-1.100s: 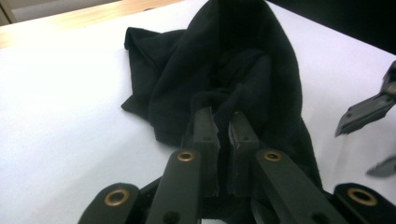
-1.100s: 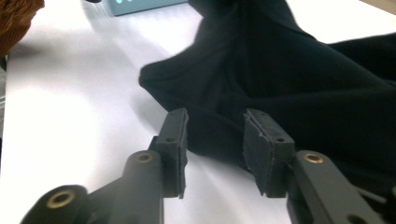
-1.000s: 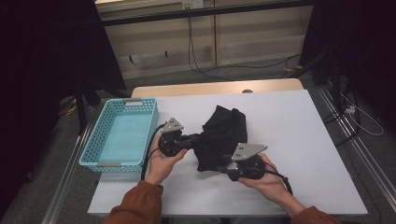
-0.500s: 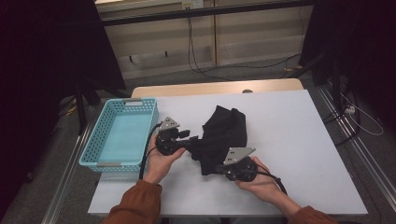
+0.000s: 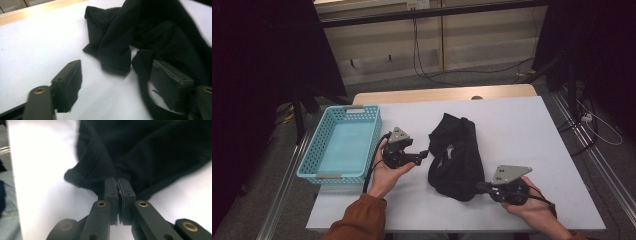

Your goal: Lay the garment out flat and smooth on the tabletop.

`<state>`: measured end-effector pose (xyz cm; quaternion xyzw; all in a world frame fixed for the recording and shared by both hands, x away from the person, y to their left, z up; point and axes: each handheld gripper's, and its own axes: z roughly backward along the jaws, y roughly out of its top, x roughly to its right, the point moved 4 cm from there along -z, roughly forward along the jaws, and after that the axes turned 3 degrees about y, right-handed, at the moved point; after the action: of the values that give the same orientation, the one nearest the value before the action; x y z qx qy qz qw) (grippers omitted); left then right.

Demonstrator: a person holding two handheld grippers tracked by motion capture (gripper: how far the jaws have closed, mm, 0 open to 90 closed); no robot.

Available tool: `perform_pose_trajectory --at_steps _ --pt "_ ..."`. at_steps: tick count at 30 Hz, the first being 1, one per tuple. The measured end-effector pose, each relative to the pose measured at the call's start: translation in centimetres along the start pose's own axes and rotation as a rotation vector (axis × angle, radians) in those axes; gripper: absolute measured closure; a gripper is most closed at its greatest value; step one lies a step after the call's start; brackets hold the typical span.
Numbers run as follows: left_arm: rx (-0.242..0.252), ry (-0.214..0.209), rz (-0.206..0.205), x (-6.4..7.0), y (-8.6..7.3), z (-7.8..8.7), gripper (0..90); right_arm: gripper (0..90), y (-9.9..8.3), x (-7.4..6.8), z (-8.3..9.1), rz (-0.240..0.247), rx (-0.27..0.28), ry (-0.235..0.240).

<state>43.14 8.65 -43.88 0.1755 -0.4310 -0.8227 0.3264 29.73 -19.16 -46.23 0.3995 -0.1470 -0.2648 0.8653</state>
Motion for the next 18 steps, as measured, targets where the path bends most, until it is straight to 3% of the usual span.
perform_pose_trajectory --at_steps 6,11,14,18 --pt "-0.013 -0.002 -0.045 0.6 -0.2 -0.4 17.6 88.3 -1.7 2.3 2.1 -0.051 -0.005 -0.111" --pt "-0.017 0.003 -0.043 0.7 -0.2 -0.6 13.5 88.3 -2.2 4.2 2.7 -0.097 -0.001 -0.217" --pt "-0.014 0.001 -0.032 0.5 -0.2 -0.7 10.1 86.4 -2.2 4.6 2.4 -0.116 0.011 -0.206" --pt "-0.019 0.006 -0.031 0.4 -0.4 -0.8 9.3 72.5 -1.3 3.9 2.4 -0.114 0.060 -0.182"
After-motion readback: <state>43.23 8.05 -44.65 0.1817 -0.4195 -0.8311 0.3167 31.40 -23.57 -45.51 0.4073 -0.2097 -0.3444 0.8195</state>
